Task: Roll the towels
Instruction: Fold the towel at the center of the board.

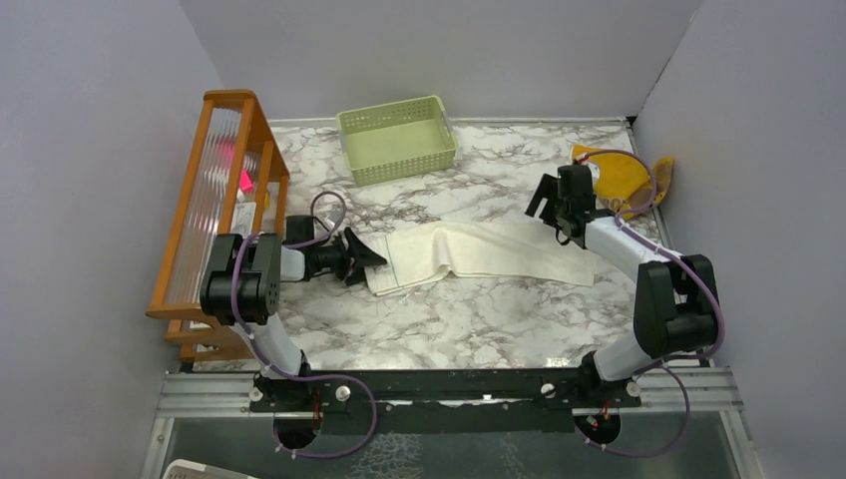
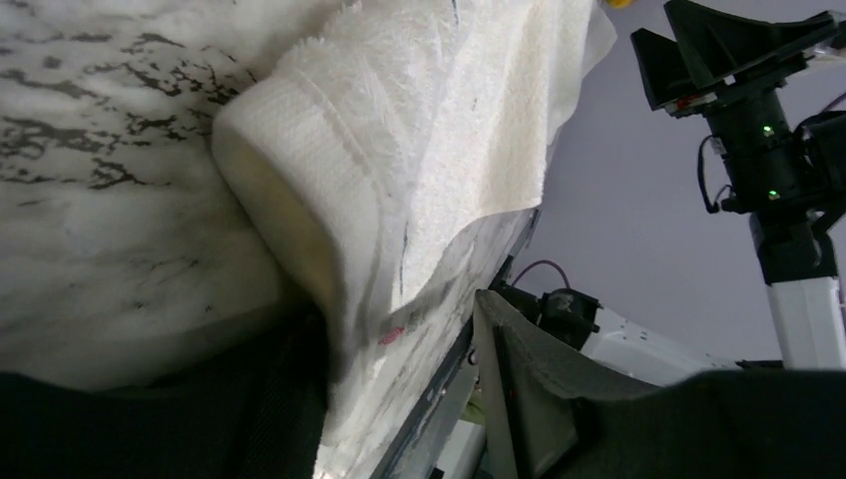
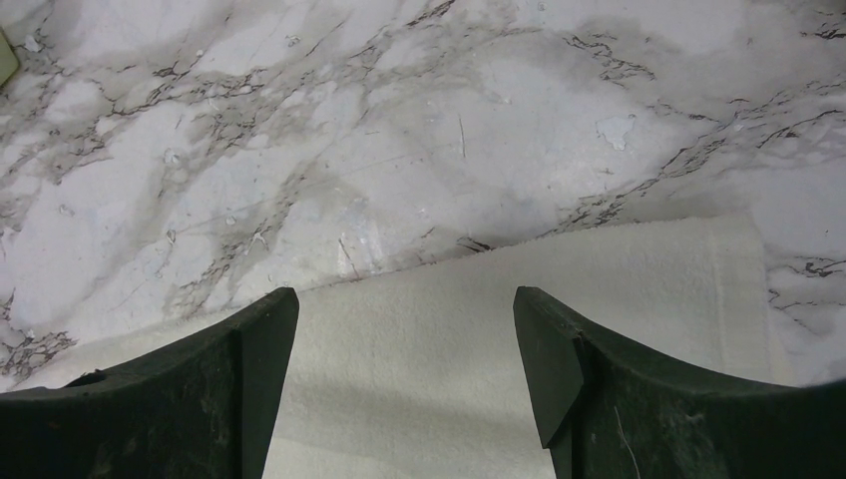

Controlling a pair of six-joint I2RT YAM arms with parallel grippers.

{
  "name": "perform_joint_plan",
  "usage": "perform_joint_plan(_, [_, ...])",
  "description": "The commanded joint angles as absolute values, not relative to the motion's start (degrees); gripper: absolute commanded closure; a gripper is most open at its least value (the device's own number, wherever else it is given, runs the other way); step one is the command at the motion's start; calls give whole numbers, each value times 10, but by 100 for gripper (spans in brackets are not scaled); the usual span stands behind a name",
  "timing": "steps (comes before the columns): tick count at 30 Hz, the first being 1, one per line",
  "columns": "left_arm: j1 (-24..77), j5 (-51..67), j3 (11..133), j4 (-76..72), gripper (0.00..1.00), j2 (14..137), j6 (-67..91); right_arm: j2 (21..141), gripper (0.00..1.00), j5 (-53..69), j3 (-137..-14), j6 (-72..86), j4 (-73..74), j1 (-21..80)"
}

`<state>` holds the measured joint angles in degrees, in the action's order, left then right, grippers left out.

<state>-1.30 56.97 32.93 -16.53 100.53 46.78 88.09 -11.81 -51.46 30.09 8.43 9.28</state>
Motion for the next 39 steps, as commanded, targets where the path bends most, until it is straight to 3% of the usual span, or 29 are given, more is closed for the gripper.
perform_joint_plan(1, [8, 434, 300, -192, 55, 1033, 486, 874, 20, -106, -512, 294, 63, 91])
perform_joint_plan(3, [3, 423, 297, -192, 78, 1016, 487, 873, 20, -107, -512, 294, 63, 91])
perform_joint_plan(5, [-11, 413, 302, -172, 96, 997, 478, 874, 20, -106, -511, 293, 63, 91])
perform_joint_plan(6, [-18, 406, 315, -139, 100, 986, 459, 874, 20, -106, -511, 292, 63, 91])
perform_joint_plan(13, [-85, 263, 500, 188, 100, 900, 250, 884, 20, -113, -530, 270, 60, 99])
perform_joint_plan(18, [-112, 244, 619, 302, 100, 931, 150, 911, 20, -116, -562, 257, 63, 122])
perform_joint_plan(30, [-69, 176, 758, 423, 100, 962, 77, 967, 23, -85, -639, 220, 119, 169])
perform_joint_plan(39, [-64, 181, 737, 423, 100, 969, 71, 892, 25, -74, -538, 215, 143, 185])
